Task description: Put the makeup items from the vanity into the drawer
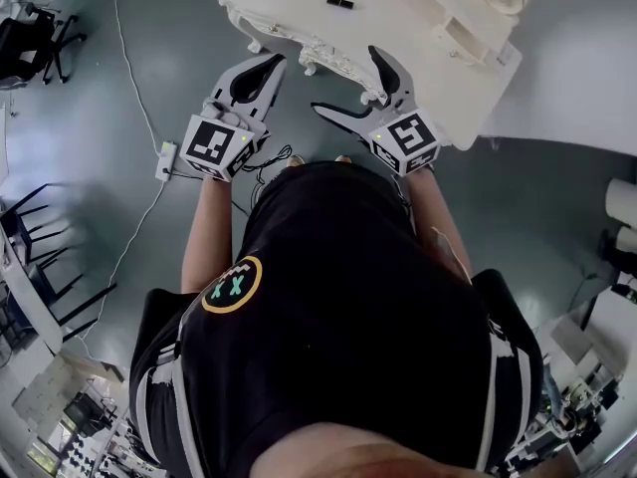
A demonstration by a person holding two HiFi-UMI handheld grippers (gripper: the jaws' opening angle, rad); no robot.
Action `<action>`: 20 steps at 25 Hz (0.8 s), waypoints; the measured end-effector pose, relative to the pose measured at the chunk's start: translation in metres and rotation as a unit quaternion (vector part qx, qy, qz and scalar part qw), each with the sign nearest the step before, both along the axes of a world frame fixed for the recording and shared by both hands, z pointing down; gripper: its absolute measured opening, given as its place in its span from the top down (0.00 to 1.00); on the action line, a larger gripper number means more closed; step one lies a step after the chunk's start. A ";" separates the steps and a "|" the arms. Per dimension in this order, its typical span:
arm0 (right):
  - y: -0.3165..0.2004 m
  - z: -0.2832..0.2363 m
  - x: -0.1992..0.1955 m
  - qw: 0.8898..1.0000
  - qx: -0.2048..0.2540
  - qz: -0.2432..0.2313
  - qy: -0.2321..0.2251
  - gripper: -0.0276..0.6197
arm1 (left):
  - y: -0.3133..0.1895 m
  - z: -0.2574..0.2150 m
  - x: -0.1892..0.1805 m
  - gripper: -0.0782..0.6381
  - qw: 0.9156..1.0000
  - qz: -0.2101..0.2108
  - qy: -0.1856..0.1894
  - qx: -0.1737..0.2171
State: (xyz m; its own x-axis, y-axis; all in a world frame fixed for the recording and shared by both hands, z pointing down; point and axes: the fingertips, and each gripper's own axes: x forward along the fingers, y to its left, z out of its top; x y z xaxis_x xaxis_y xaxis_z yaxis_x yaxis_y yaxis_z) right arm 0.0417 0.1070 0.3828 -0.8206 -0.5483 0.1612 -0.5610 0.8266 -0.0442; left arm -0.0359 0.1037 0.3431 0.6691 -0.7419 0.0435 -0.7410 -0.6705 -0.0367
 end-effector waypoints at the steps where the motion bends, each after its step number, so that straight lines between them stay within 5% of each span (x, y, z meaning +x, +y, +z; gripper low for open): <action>1: 0.000 0.000 0.003 1.000 0.003 0.000 0.000 0.03 | 0.000 0.000 0.002 0.86 1.000 -0.002 -0.001 0.000; 13: -0.017 0.002 0.049 1.000 0.003 -0.017 -0.007 0.03 | -0.005 0.006 0.035 0.86 0.999 -0.031 -0.011 -0.014; 20: -0.045 0.010 0.042 1.000 -0.004 -0.010 -0.004 0.03 | -0.033 0.016 0.029 0.86 0.999 -0.023 -0.013 -0.025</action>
State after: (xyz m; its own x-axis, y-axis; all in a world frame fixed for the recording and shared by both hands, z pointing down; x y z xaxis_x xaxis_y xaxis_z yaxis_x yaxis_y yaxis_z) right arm 0.0836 0.0618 0.3924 -0.8327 -0.5305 0.1587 -0.5439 0.8373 -0.0550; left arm -0.0074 0.0707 0.3589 0.6326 -0.7682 0.0982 -0.7702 -0.6374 -0.0248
